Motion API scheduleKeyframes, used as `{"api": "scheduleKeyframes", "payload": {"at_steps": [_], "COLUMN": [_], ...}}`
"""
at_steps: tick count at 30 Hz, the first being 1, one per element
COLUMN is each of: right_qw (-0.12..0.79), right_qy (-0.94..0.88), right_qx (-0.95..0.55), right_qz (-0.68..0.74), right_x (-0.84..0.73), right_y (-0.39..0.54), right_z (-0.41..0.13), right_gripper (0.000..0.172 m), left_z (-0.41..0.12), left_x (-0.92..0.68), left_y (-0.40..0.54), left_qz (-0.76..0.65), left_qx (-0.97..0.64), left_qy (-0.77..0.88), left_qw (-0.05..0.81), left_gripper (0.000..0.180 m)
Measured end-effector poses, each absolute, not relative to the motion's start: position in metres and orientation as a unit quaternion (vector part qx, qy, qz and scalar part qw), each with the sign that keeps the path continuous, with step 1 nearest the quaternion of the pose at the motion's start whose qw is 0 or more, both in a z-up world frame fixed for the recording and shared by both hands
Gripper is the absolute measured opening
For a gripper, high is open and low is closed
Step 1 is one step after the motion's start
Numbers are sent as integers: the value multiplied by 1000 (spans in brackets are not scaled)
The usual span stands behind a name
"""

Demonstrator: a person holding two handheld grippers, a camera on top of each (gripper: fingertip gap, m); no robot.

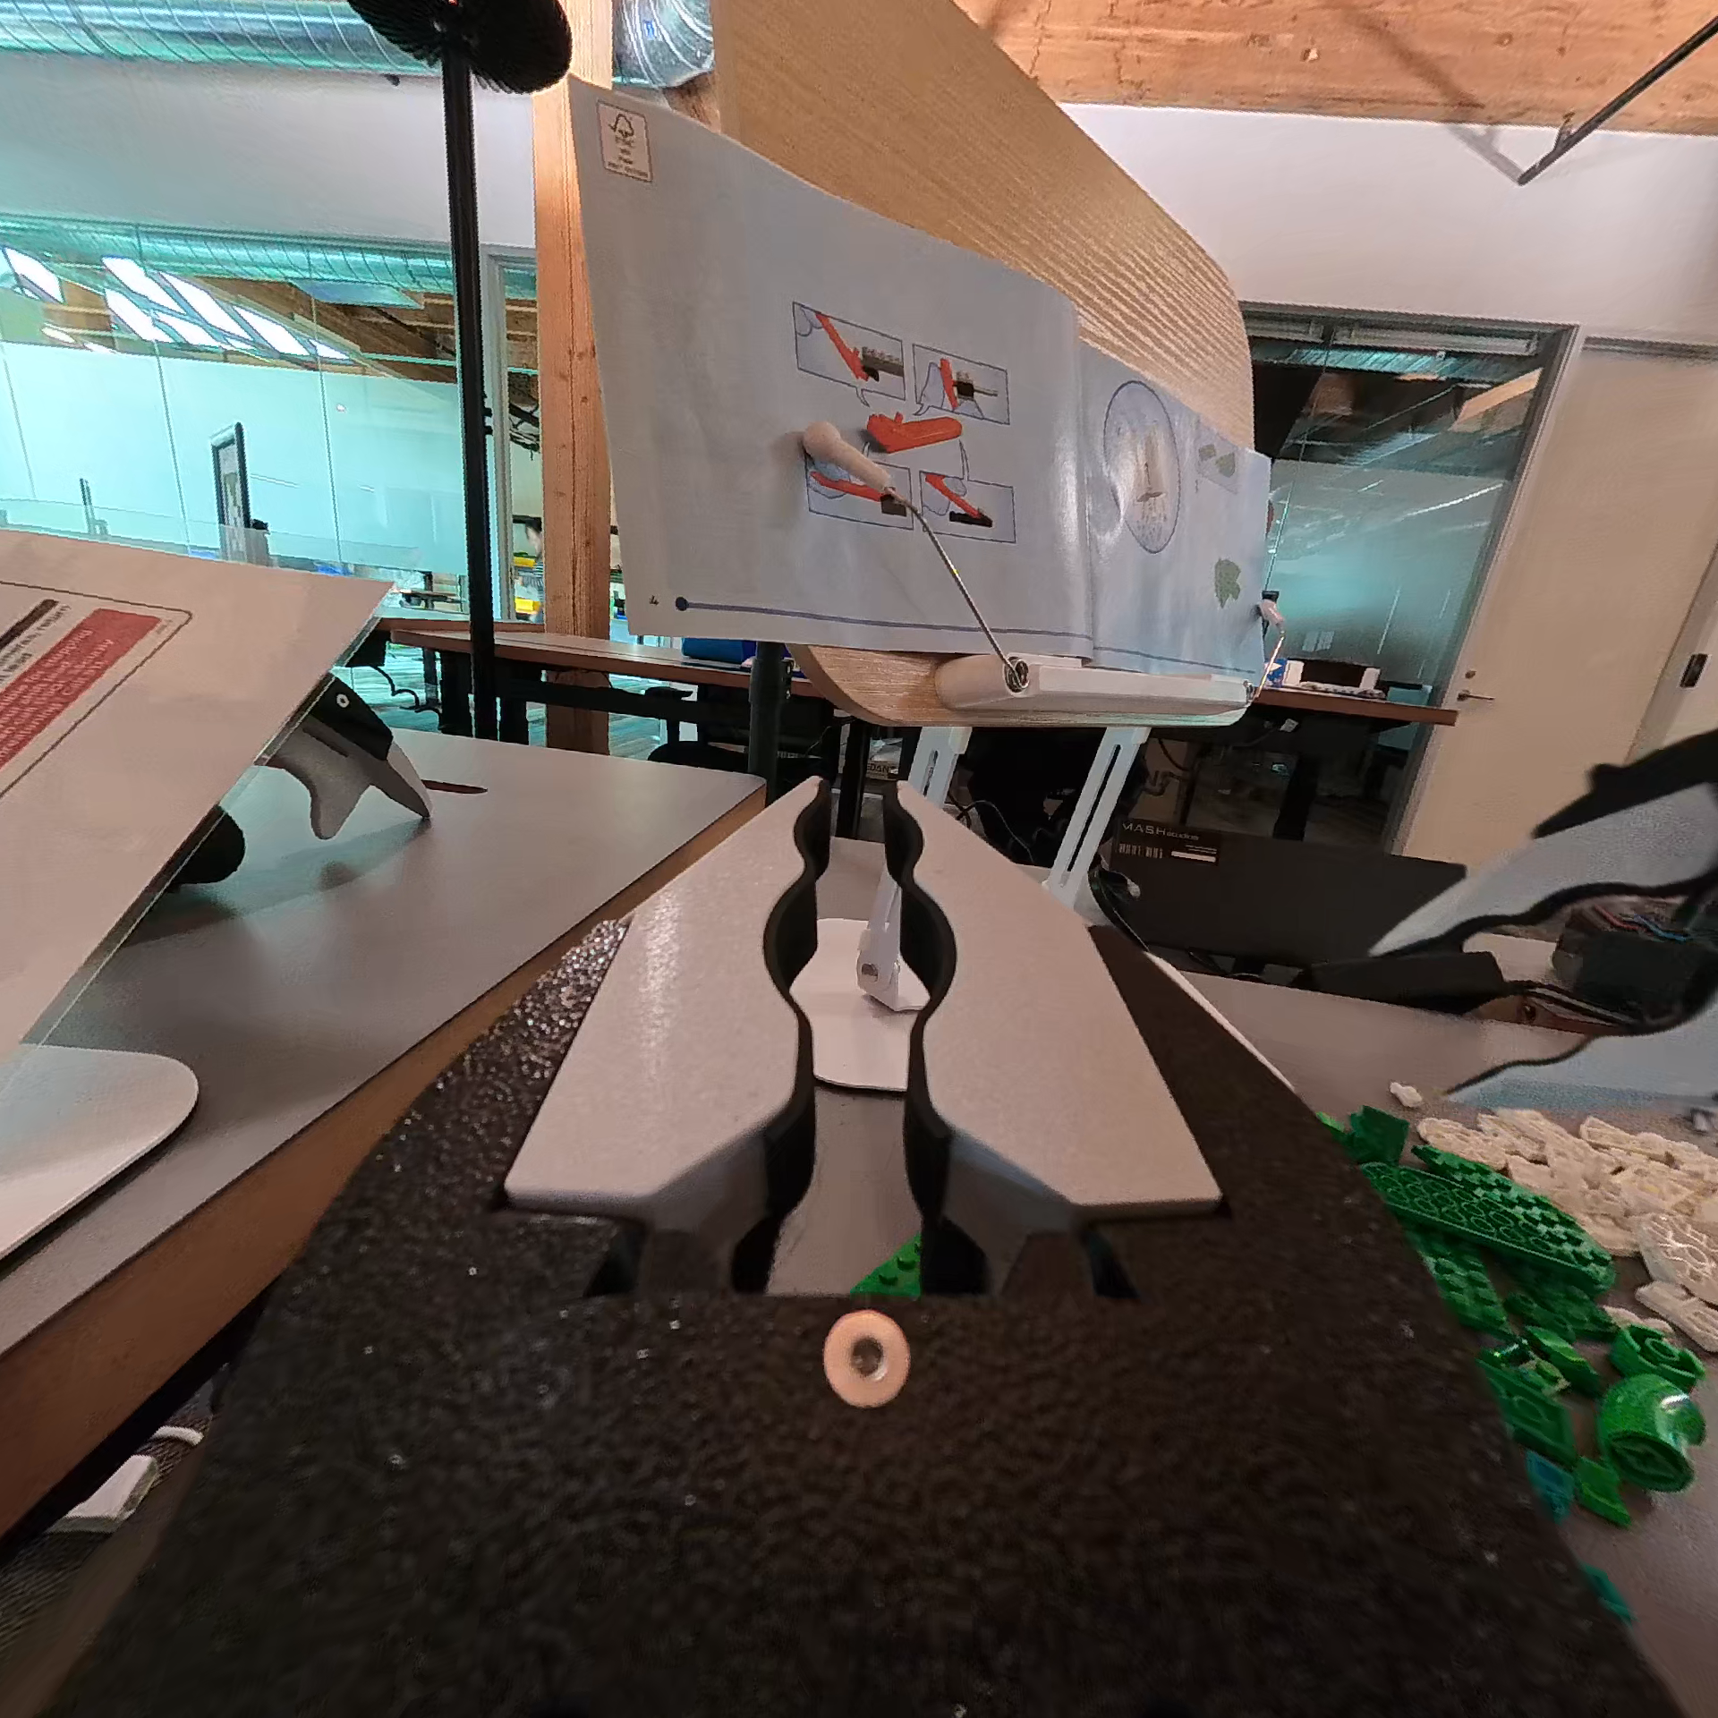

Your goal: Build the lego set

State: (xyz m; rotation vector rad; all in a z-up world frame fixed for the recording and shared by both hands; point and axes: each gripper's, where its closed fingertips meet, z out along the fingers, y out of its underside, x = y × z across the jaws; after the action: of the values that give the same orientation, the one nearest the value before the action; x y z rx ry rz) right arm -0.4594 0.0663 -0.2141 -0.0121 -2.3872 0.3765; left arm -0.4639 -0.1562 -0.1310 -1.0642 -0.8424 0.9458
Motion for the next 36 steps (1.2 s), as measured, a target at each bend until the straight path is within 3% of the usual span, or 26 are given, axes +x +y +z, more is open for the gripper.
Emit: {"api": "scheduleKeyframes", "payload": {"at_steps": [4, 8, 11, 15, 17, 19, 36], "right_qw": [366, 307, 316, 461, 545, 579, 569], "right_qy": [-855, -728, -628, -530, -481, -472, -550], "right_qx": [-186, -389, -472, -465, -431, -389, -304], "right_qz": [317, 473, 531, 539, 535, 538, 530], "right_x": [-413, -341, -299, -270, -259, -255, -252], "right_y": [99, 145, 178, 212, 224, 220, 176], "right_z": [-180, -187, -191, -170, -150, -139, -147], "right_gripper": [45, 44, 46, 44, 34, 31, 16], "left_z": [-130, -131, -131, -127, -126, -127, -144], "left_x": [-464, -464, -464, -456, -450, -445, -439], "left_y": [-158, -162, -159, -138, -126, -113, -97], "left_qz": [417, 409, 395, 387, 384, 373, 341], "left_qx": [-467, -458, -456, -475, -485, -498, -525], "left_qy": [-379, -388, -390, -362, -345, -331, -326], "left_qw": [681, 688, 696, 703, 706, 709, 709], "left_gripper": [9, 9, 10, 10, 10, 10, 9]}}
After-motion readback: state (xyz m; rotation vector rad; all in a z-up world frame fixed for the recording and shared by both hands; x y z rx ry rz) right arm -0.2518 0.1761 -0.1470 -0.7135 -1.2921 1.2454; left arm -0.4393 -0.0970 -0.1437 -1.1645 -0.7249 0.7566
